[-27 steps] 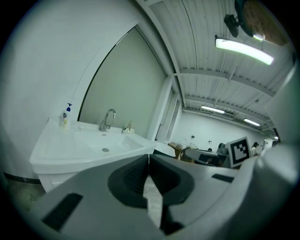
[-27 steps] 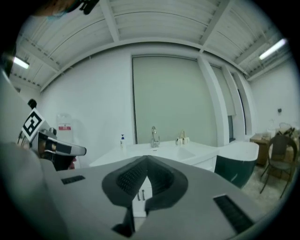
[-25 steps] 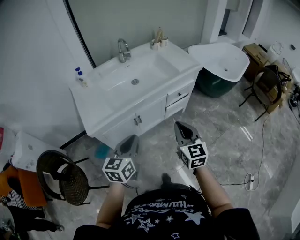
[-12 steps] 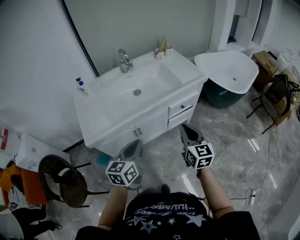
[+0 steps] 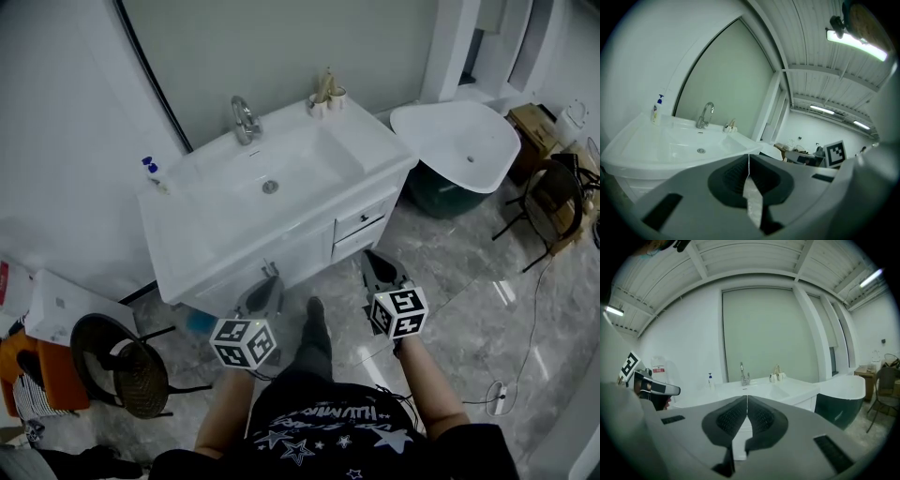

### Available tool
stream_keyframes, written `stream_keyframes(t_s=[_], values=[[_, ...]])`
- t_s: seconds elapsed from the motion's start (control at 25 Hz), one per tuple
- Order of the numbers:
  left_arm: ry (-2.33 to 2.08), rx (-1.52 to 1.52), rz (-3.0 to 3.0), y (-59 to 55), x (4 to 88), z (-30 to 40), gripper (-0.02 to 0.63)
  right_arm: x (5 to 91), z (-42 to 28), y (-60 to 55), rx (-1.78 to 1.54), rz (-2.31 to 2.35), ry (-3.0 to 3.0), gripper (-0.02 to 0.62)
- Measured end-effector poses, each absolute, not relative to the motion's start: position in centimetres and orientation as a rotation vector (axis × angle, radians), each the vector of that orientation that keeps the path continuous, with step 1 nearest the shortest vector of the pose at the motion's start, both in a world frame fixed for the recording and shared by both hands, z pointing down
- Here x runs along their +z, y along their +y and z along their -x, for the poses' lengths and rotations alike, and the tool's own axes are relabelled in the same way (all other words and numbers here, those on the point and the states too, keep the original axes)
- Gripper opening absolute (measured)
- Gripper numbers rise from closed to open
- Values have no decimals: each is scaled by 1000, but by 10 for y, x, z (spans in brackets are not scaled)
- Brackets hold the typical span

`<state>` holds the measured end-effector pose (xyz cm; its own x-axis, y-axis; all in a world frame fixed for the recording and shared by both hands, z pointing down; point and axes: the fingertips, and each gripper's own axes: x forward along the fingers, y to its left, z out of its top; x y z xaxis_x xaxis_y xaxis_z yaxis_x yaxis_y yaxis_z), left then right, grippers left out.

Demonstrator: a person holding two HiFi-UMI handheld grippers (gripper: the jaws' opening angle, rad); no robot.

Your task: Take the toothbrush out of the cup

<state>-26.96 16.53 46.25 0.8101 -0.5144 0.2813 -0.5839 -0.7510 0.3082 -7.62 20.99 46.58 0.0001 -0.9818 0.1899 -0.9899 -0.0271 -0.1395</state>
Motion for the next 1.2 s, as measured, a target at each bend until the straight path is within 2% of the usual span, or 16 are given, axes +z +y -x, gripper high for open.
stream_keyframes(t_s=[0.6, 1.2], values=[[-749, 265, -2645, 16, 461, 155, 21, 468, -34, 73, 437, -2273, -2104, 14], [-729, 338, -2603, -107, 478, 81, 21, 473, -106, -59, 510, -2257, -2104, 14]])
